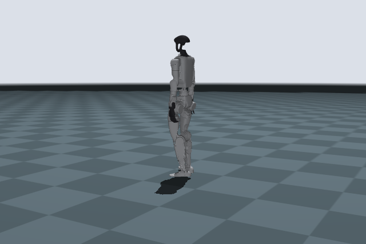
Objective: Walk run
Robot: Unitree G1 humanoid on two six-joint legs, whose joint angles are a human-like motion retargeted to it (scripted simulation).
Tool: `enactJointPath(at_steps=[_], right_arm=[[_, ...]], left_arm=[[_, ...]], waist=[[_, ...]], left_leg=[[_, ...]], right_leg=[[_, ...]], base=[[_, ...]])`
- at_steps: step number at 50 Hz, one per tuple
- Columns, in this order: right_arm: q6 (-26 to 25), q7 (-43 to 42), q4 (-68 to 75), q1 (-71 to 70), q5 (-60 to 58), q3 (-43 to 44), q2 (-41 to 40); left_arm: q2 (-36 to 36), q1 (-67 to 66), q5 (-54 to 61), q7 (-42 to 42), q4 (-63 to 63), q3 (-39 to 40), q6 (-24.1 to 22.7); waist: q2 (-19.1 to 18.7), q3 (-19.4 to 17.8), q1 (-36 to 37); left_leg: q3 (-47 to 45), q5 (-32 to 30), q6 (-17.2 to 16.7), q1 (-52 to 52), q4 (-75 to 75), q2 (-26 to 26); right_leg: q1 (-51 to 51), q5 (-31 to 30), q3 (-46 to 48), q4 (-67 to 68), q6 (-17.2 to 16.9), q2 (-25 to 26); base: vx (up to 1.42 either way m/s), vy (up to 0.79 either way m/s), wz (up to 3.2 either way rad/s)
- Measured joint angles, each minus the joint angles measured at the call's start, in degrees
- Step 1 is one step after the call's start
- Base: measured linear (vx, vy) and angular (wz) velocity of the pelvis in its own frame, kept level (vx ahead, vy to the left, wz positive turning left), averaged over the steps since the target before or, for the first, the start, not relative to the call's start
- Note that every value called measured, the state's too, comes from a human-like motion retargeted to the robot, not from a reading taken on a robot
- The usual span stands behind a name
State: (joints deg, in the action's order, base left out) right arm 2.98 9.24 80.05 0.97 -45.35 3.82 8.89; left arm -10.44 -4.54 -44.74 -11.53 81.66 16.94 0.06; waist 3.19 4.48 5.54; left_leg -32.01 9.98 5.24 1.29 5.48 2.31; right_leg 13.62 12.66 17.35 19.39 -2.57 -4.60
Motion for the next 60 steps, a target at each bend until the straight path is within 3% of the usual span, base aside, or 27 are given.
enactJointPath(at_steps=[2,5,9,30,38,42,44,48,55,60], right_arm=[[-0.5,0.1,1.1,1.0,1.3,0.6,0.1],[-0.9,0.0,2.9,3.7,3.7,1.8,-0.2],[-2.1,-0.1,4.8,5.6,5.5,5.6,-0.9],[-0.5,-0.5,4.3,6.7,7.1,3.3,-1.4],[0.6,-1.2,2.9,4.6,10.1,1.9,-1.6],[0.3,-1.1,1.7,3.1,11.4,1.8,-2.0],[0.4,-1.5,1.1,2.3,12.7,1.8,-2.3],[0.4,-2.7,-0.2,0.5,15.5,1.3,-3.3],[0.9,-2.8,-2.7,-3.1,17.3,0.2,-3.6],[0.9,-2.9,-2.5,-4.8,14.9,-0.3,-3.2]], left_arm=[[0.3,-0.5,-0.4,0.1,-0.3,0.2,-0.5],[0.3,-1.3,-0.8,-0.1,-0.2,0.6,-0.8],[2.0,-1.3,-0.3,1.1,-0.6,0.8,-1.4],[1.7,-2.3,-0.4,0.9,0.1,1.0,-2.9],[0.5,-1.7,-0.6,11.9,-0.1,1.1,-10.5],[0.5,-1.3,-1.0,14.3,0.8,0.7,-11.5],[0.8,-1.6,-1.1,14.0,1.2,0.9,-11.3],[1.4,-3.1,-1.3,13.1,2.0,2.5,-10.4],[1.4,-4.5,-1.4,11.3,4.4,3.8,-7.8],[1.4,-5.3,-2.1,13.1,6.2,4.8,-7.3]], waist=[[-0.1,0.2,-0.5],[0.1,1.0,0.9],[-0.2,0.3,2.4],[-0.5,0.1,-0.3],[2.7,-1.9,0.2],[3.8,-2.6,0.9],[3.5,-2.7,1.9],[2.7,-3.1,3.2],[1.7,-4.1,4.8],[1.6,-3.5,4.3]], left_leg=[[0.2,-0.2,-0.2,-0.9,-0.7,-0.7],[-0.6,-1.0,-1.1,-3.8,-3.0,-2.1],[0.5,-2.4,-2.0,-5.3,-4.4,-2.2],[4.7,-2.7,-4.5,-4.7,-1.5,0.4],[4.8,-1.9,-4.0,3.4,13.8,0.9],[4.8,-3.8,-2.3,11.8,28.2,2.8],[5.8,-3.6,-4.2,15.1,31.1,3.5],[6.4,-4.1,-6.9,18.8,25.6,2.7],[10.6,-10.2,-4.0,22.8,9.0,0.1],[17.2,-12.1,-4.2,24.1,4.1,-2.2]], right_leg=[[-3.0,-1.2,-1.5,-3.2,-0.2,1.2],[-8.4,-5.0,-1.8,-11.4,4.1,2.7],[-10.2,-7.6,-0.4,-13.8,4.2,2.9],[-15.0,-5.3,0.8,-17.6,6.8,5.7],[-14.3,-3.3,0.6,-17.2,6.5,1.8],[-13.5,-2.6,1.6,-17.5,5.7,-0.3],[-13.3,-2.4,1.9,-17.7,5.4,-0.2],[-13.6,-1.9,1.6,-17.8,5.1,0.7],[-16.6,0.2,1.6,-18.2,4.4,2.3],[-19.4,1.2,2.2,-18.2,3.4,2.6]], base=[[0.08,-0.07,0.09],[0.20,-0.07,-0.13],[0.04,-0.03,0.23],[0.05,-0.11,0.20],[-0.01,-0.09,0.15],[-0.03,-0.03,0.15],[0.07,-0.01,-0.09],[0.15,-0.01,-0.21],[0.23,0.02,-0.07],[0.42,0.07,0.05]])
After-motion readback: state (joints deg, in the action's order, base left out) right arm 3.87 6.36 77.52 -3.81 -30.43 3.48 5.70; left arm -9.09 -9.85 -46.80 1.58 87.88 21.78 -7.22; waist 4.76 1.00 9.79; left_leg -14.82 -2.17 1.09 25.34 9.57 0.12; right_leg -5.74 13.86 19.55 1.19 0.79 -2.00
